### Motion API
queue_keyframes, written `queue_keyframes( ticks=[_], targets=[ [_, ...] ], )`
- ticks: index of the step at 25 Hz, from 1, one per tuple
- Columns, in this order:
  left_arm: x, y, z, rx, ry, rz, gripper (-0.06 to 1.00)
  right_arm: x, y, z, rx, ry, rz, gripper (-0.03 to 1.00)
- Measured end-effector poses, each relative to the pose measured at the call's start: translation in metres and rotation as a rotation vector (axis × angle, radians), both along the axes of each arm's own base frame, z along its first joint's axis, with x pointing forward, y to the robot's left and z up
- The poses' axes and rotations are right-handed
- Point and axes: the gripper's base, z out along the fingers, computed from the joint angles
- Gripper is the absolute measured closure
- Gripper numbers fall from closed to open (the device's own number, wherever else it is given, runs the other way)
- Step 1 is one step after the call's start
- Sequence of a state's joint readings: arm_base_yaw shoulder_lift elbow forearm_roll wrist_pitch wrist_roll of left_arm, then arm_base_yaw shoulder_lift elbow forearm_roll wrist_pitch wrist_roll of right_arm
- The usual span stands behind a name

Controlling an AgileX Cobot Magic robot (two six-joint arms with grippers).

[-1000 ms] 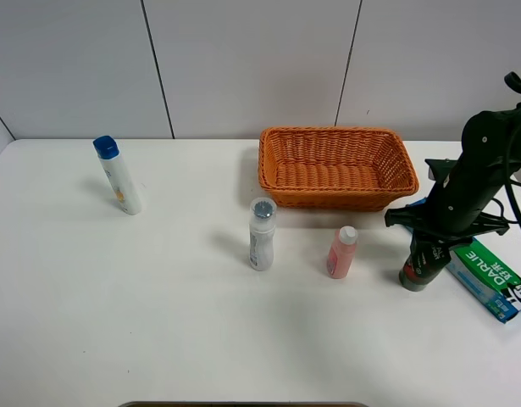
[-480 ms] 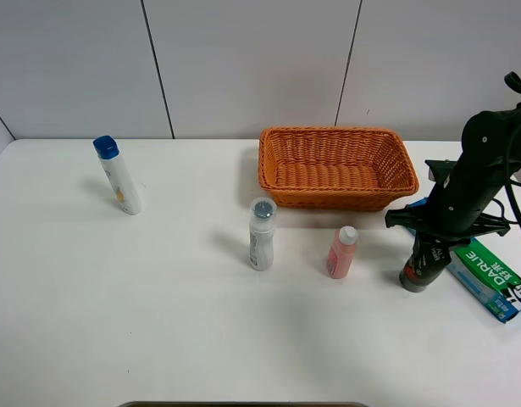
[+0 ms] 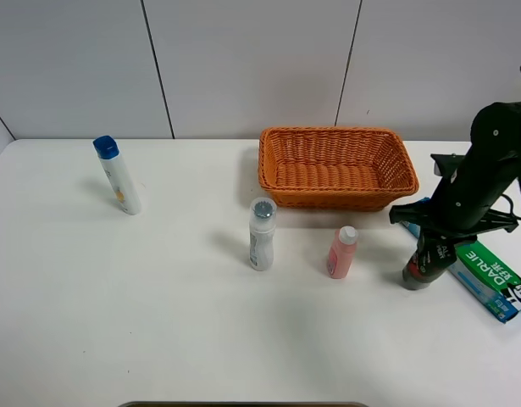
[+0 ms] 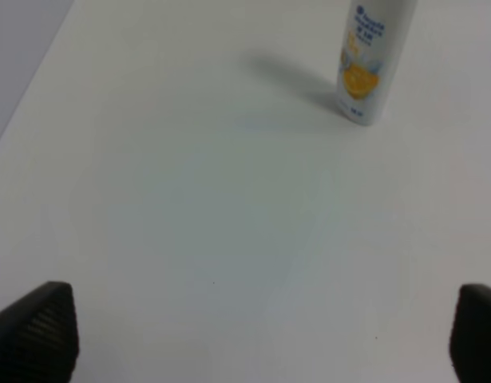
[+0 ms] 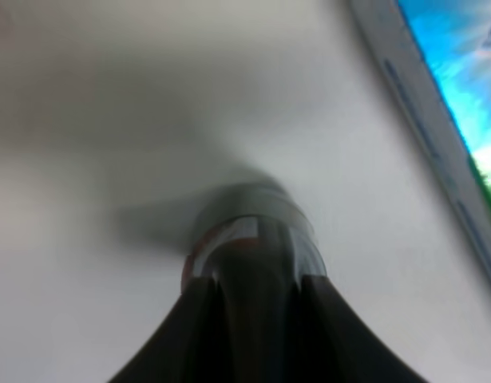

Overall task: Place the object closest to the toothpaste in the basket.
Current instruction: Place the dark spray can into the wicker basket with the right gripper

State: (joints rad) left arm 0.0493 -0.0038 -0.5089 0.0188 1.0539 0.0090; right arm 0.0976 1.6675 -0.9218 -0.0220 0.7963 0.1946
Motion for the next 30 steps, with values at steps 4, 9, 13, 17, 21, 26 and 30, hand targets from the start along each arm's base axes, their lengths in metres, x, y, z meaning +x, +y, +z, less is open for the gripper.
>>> queue_keyframes(
  ticks=[4,9,13,17,21,26,30],
  targets=[
    [0.000,0.000,0.000,0.001,0.000,0.000,0.00,-0.006,-0.001,0.021,0.004,-0.055,0.000,0.69],
    [0.000,0.000,0.000,0.000,0.000,0.000,0.00,-0.013,-0.001,0.044,0.013,-0.138,0.000,0.69],
    [0.000,0.000,0.000,0.000,0.000,0.000,0.00,-0.011,-0.001,0.064,0.017,-0.198,0.011,0.69],
    [0.000,0.000,0.000,0.000,0.000,0.000,0.00,0.005,0.002,0.096,0.039,-0.295,0.024,0.69],
    [0.000,0.000,0.000,0.000,0.000,0.000,0.00,0.018,0.003,0.129,0.047,-0.413,0.031,0.69],
    [0.000,0.000,0.000,0.000,0.000,0.000,0.00,0.037,0.005,0.146,0.056,-0.528,0.031,0.71],
    [0.000,0.000,0.000,0.000,0.000,0.000,0.00,0.062,0.007,0.125,0.057,-0.553,0.035,0.71]
  ],
)
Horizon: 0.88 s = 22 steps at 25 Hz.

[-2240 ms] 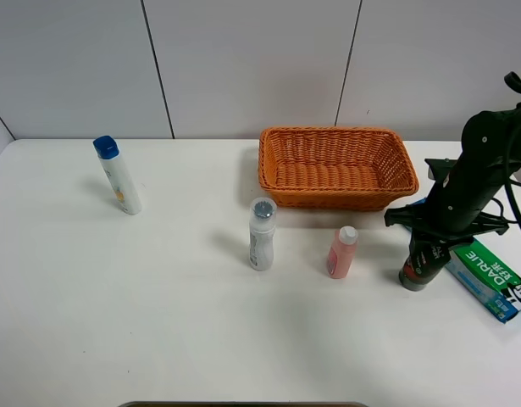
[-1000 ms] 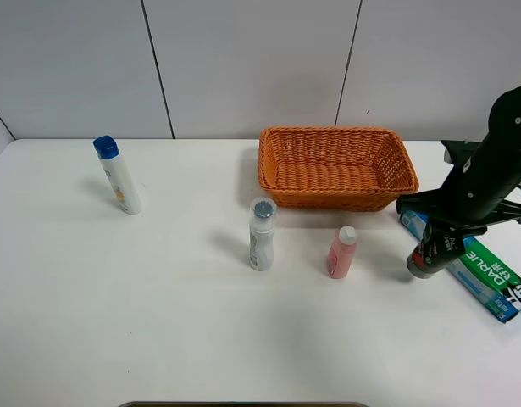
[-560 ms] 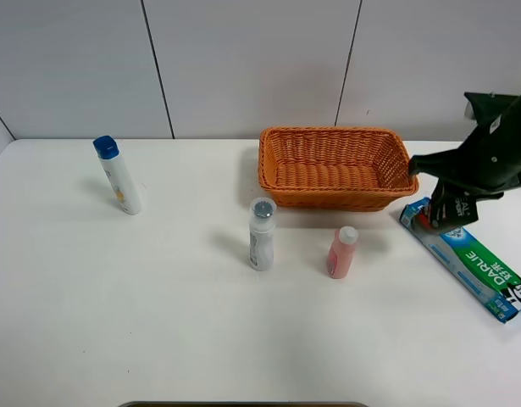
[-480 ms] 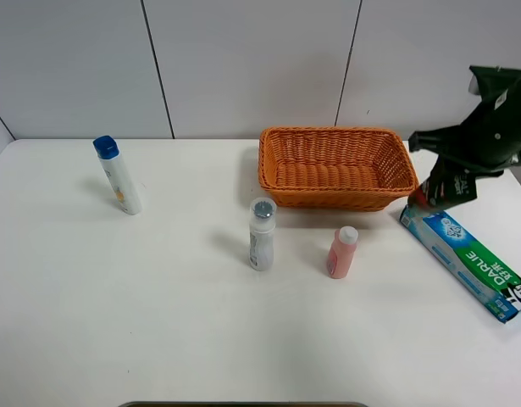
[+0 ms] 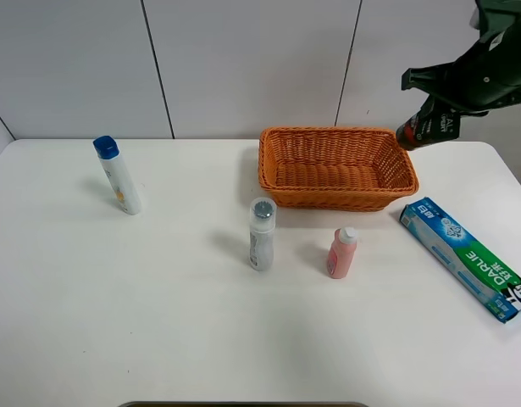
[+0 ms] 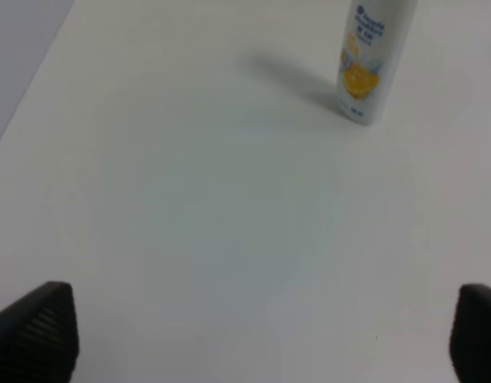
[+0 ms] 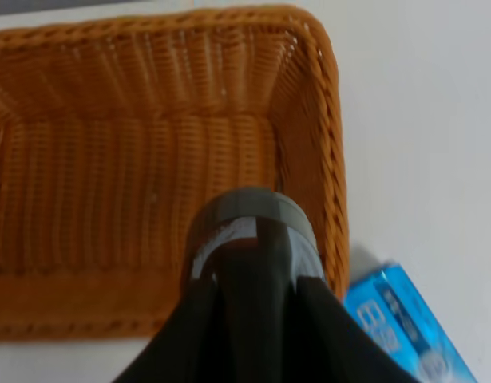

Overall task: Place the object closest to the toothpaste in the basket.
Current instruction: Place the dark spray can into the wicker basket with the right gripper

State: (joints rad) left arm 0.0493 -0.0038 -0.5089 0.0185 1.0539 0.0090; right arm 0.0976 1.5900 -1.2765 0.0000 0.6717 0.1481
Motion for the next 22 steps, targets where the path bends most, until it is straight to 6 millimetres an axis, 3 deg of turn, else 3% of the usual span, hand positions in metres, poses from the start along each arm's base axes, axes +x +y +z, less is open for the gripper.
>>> queue_keyframes(
  ticks=[6,13,22],
  targets=[
    [0.000,0.000,0.000,0.000,0.000,0.000,0.00,0.036,0.004,-0.046,0.006,-0.035,0.001,0.71],
    [0.000,0.000,0.000,0.000,0.000,0.000,0.00,0.064,0.007,-0.094,0.036,-0.061,-0.016,0.71],
    [0.000,0.000,0.000,0.000,0.000,0.000,0.00,0.075,0.008,-0.121,0.045,-0.073,-0.026,0.71]
  ],
)
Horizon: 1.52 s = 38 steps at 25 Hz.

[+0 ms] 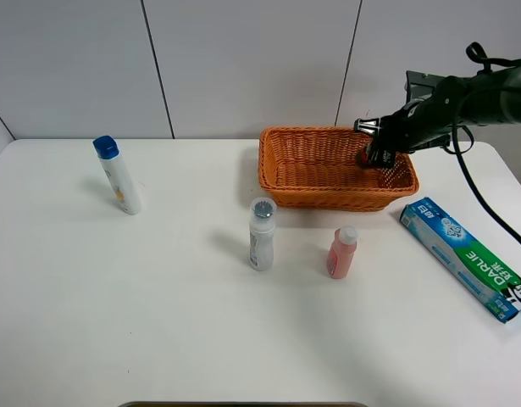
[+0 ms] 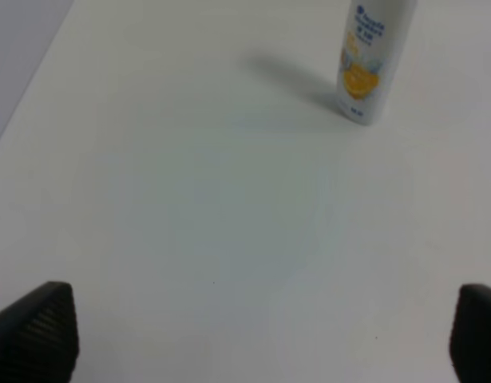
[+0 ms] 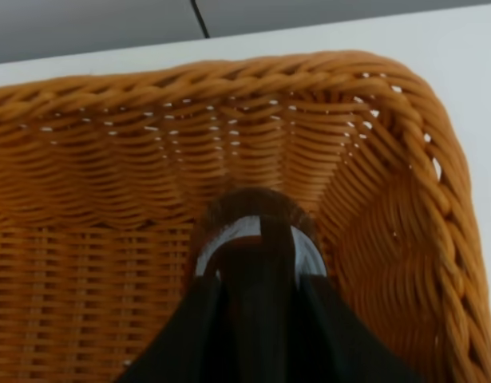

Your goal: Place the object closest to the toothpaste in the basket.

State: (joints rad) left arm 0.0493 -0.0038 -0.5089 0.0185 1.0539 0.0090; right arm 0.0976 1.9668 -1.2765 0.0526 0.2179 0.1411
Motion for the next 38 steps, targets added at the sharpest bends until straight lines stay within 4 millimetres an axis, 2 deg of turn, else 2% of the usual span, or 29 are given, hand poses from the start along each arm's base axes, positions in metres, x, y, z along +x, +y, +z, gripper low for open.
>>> queue_keyframes(
  ticks=[5,11,14,17,24,27,31,38],
  targets=[
    [0.000,0.000,0.000,0.000,0.000,0.000,0.00,0.000,0.001,-0.001,0.000,0.003,0.002,0.70],
    [0.000,0.000,0.000,0.000,0.000,0.000,0.00,-0.001,0.003,-0.002,-0.002,0.030,0.008,0.42],
    [0.000,0.000,0.000,0.000,0.000,0.000,0.00,-0.003,0.003,-0.001,-0.003,0.048,0.009,0.36],
    [0.000,0.000,0.000,0.000,0.000,0.000,0.00,-0.007,0.002,0.009,-0.002,0.057,0.010,0.35],
    [0.000,0.000,0.000,0.000,0.000,0.000,0.00,-0.035,0.001,0.074,-0.008,0.022,0.032,0.34],
    [0.000,0.000,0.000,0.000,0.000,0.000,0.00,-0.057,-0.001,0.105,-0.011,0.035,0.042,0.34],
    [0.000,0.000,0.000,0.000,0.000,0.000,0.00,-0.094,-0.004,0.142,-0.032,0.070,0.077,0.34],
    [0.000,0.000,0.000,0.000,0.000,0.000,0.00,-0.181,-0.013,0.209,-0.066,0.070,0.133,0.34]
  ],
)
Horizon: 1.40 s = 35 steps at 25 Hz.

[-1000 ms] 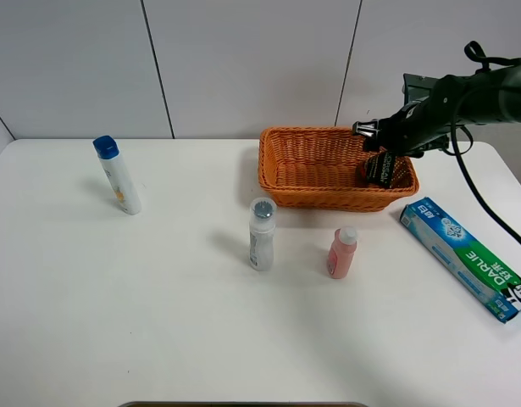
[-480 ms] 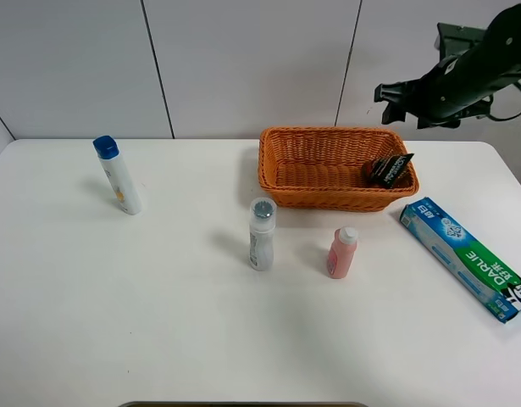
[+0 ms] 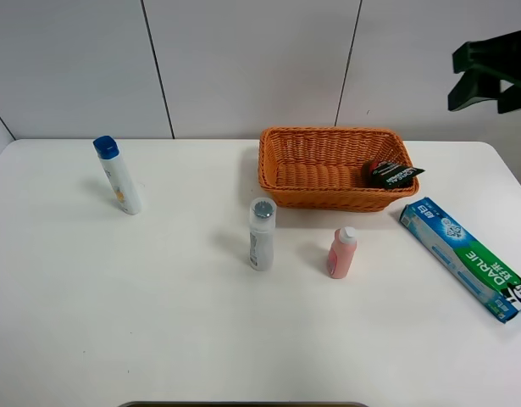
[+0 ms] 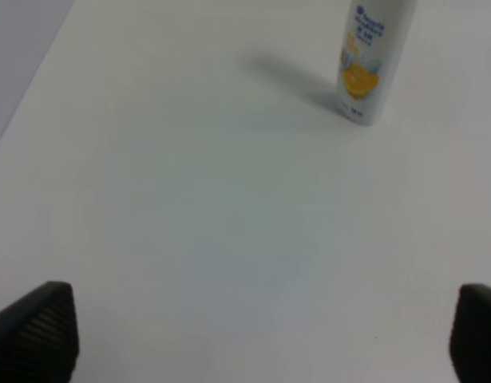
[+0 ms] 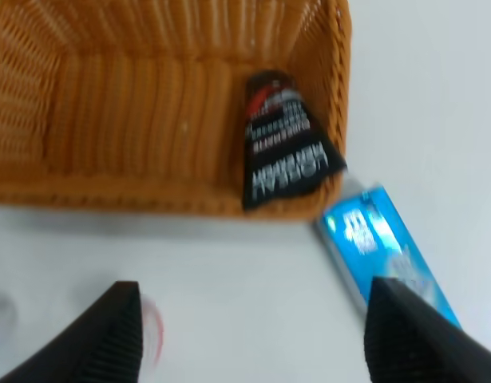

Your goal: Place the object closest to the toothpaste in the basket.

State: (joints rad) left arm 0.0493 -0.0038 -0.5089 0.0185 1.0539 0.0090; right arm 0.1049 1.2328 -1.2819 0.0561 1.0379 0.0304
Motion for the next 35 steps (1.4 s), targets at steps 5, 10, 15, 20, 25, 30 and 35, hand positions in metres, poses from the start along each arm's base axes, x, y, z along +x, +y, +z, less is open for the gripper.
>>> queue_keyframes(
  ticks=[5,10,15,20,25,30,35],
  targets=[
    [0.000,0.000,0.000,0.000,0.000,0.000,0.00,-0.063,-0.006,0.031,-0.002,-0.032,0.013,0.34],
    [0.000,0.000,0.000,0.000,0.000,0.000,0.00,-0.120,-0.012,0.056,0.011,-0.187,0.015,0.34],
    [0.000,0.000,0.000,0.000,0.000,0.000,0.00,-0.171,-0.018,0.055,0.021,-0.299,0.014,0.34],
    [0.000,0.000,0.000,0.000,0.000,0.000,0.00,-0.204,-0.022,0.012,0.015,-0.284,0.012,0.34],
    [0.000,0.000,0.000,0.000,0.000,0.000,0.00,-0.220,-0.027,-0.042,-0.024,-0.293,-0.004,0.34],
    [0.000,0.000,0.000,0.000,0.000,0.000,0.00,-0.229,-0.034,-0.084,-0.098,-0.320,-0.030,0.34],
    [0.000,0.000,0.000,0.000,0.000,0.000,0.00,-0.245,-0.037,-0.104,-0.099,-0.389,-0.037,0.34]
  ],
)
